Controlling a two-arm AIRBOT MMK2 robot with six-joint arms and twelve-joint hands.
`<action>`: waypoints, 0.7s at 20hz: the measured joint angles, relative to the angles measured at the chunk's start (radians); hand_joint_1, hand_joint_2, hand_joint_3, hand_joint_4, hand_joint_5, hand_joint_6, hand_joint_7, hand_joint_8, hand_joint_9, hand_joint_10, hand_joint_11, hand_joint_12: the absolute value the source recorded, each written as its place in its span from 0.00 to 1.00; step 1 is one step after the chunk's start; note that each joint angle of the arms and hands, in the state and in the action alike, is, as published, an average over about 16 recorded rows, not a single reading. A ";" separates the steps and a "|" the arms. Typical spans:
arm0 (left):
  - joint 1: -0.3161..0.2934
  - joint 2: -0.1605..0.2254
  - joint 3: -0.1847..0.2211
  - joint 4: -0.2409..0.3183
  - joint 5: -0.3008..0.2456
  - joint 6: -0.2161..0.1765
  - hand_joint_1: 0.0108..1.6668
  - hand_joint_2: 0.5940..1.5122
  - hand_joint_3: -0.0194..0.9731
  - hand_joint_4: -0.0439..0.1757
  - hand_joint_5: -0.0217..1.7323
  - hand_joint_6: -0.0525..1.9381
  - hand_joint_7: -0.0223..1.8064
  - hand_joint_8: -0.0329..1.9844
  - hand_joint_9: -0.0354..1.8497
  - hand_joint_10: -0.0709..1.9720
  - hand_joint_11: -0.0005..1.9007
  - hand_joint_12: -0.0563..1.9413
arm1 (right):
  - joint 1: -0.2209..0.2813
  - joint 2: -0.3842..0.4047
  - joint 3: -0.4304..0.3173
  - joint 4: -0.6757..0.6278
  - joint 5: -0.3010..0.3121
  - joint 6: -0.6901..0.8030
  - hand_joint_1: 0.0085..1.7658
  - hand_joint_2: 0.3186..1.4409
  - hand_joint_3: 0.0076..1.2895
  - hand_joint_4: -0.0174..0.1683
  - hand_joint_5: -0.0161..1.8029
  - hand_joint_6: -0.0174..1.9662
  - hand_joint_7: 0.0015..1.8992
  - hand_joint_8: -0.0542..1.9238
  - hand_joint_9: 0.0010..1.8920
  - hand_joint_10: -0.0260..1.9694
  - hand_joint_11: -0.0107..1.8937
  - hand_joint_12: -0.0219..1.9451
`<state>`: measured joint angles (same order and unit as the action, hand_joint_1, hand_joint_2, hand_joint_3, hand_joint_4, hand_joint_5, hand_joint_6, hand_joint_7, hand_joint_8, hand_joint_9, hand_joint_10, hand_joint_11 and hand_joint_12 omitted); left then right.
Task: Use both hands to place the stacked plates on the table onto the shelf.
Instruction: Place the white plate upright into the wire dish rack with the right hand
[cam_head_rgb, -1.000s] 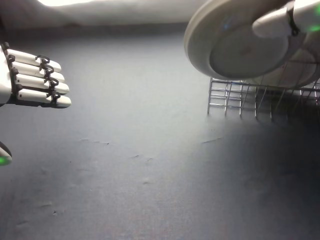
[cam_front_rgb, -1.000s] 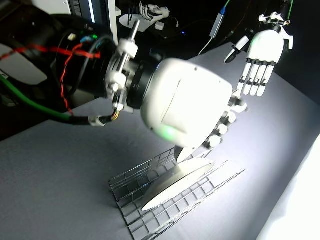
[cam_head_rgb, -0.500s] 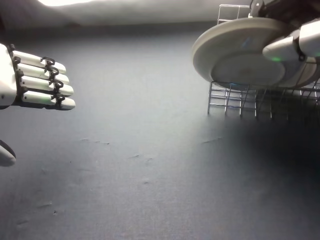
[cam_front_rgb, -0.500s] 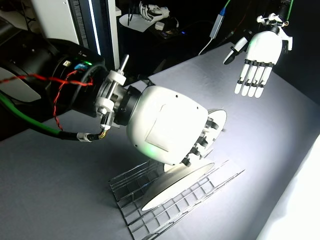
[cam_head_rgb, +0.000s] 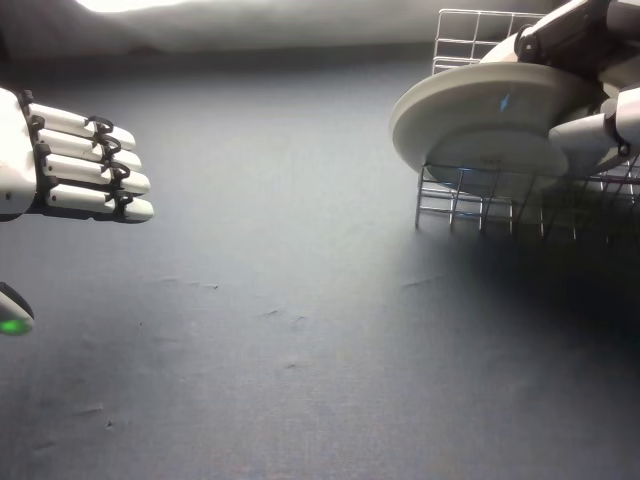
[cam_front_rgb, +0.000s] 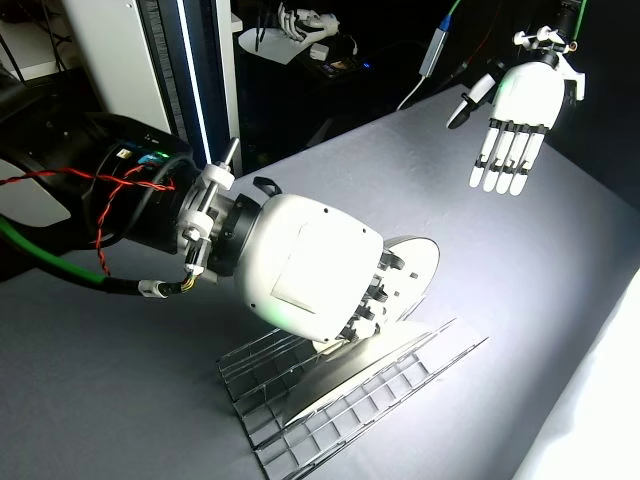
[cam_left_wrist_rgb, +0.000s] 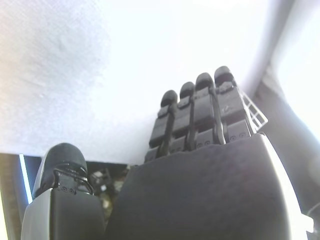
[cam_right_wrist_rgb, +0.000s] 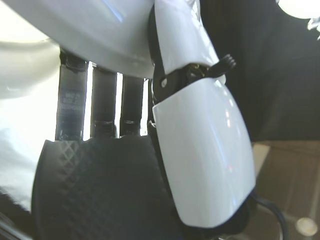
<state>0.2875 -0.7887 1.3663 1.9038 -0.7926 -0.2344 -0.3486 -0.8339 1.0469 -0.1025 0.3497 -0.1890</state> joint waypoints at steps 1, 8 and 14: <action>0.000 0.000 0.000 0.000 0.000 0.000 0.01 0.54 0.03 0.20 0.02 0.03 0.02 0.02 0.03 0.04 0.01 0.03 | -0.003 0.000 0.002 -0.016 0.007 -0.001 0.76 0.69 0.00 0.05 0.41 0.50 0.45 0.50 0.42 0.56 0.37 0.74; 0.000 0.000 -0.003 0.001 0.000 0.000 0.01 0.53 0.03 0.19 0.02 0.03 0.02 0.02 0.03 0.04 0.01 0.03 | 0.009 0.002 0.010 -0.120 0.040 -0.008 0.74 0.70 0.00 0.05 0.37 0.33 0.40 0.29 0.32 0.43 0.23 0.76; 0.000 0.000 -0.003 0.002 0.000 0.000 0.01 0.53 0.03 0.19 0.02 0.03 0.02 0.02 0.03 0.04 0.01 0.03 | 0.048 0.001 0.011 -0.260 0.078 -0.008 0.73 0.70 0.01 0.06 0.33 0.18 0.36 0.11 0.25 0.34 0.13 0.77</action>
<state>0.2878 -0.7888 1.3638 1.9053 -0.7927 -0.2345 -0.3009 -0.8331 1.0576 -0.3620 0.4282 -0.1970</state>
